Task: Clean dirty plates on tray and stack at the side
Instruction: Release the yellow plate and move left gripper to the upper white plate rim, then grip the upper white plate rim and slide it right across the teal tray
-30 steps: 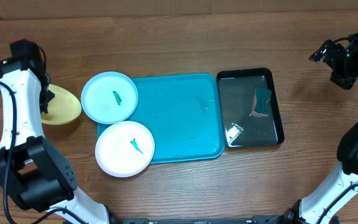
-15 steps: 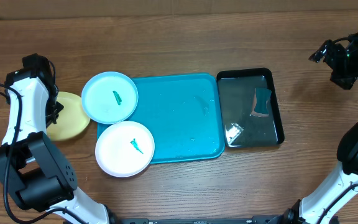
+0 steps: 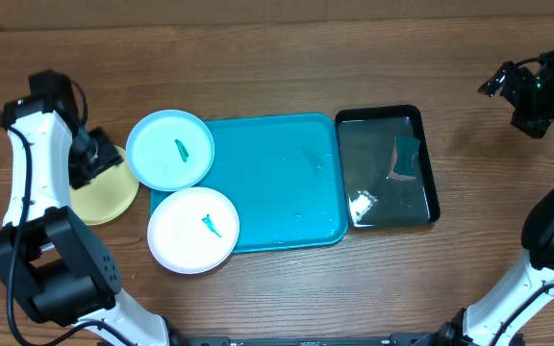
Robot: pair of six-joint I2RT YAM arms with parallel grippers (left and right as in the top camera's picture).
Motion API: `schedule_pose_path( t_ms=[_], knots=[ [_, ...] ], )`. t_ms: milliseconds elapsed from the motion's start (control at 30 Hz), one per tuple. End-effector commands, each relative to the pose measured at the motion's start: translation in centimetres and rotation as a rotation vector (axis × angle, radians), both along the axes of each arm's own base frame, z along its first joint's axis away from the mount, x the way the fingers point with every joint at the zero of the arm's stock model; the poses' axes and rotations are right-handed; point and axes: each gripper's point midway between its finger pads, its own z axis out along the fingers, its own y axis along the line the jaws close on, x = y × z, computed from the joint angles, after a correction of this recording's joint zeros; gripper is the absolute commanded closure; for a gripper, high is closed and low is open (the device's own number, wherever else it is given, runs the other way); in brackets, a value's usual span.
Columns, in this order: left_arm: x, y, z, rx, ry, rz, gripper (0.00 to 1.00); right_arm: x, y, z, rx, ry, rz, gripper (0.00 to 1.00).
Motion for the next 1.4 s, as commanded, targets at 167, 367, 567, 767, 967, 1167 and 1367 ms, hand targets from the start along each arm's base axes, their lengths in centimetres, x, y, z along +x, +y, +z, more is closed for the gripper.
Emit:
schedule_pose_path(
  t_ms=[167, 367, 567, 767, 967, 1167, 1367],
  knots=[
    [2.5, -8.0, 5.2, -0.203, -0.190, -0.277, 0.41, 0.4, -0.1, 1.9, -0.006, -0.049, -0.004, 0.00],
    [2.5, -9.9, 6.1, -0.146, -0.189, -0.319, 0.41, 0.5, -0.1, 1.9, -0.006, -0.049, -0.004, 0.00],
    [3.2, -9.6, 6.1, -0.081, -0.198, -0.332, 0.39, 0.5, -0.1, 1.9, -0.006, -0.049, -0.004, 0.00],
    [5.0, -9.3, 6.0, -0.062, -0.259, -0.336, 0.38, 0.4, -0.1, 1.9, -0.006, -0.049, -0.004, 0.00],
    [5.7, -7.4, 3.7, 0.024, -0.196, -0.311, 0.39, 0.5, -0.1, 1.9, -0.006, -0.049, -0.004, 0.00],
    [6.2, -4.5, 1.4, 0.107, -0.137, -0.224, 0.43, 0.4, -0.1, 1.9, -0.006, -0.049, -0.004, 0.00],
    [6.2, -2.0, -0.6, 0.126, -0.098, -0.181, 0.44, 0.5, -0.1, 1.9, -0.006, -0.049, -0.004, 0.00]
  ],
)
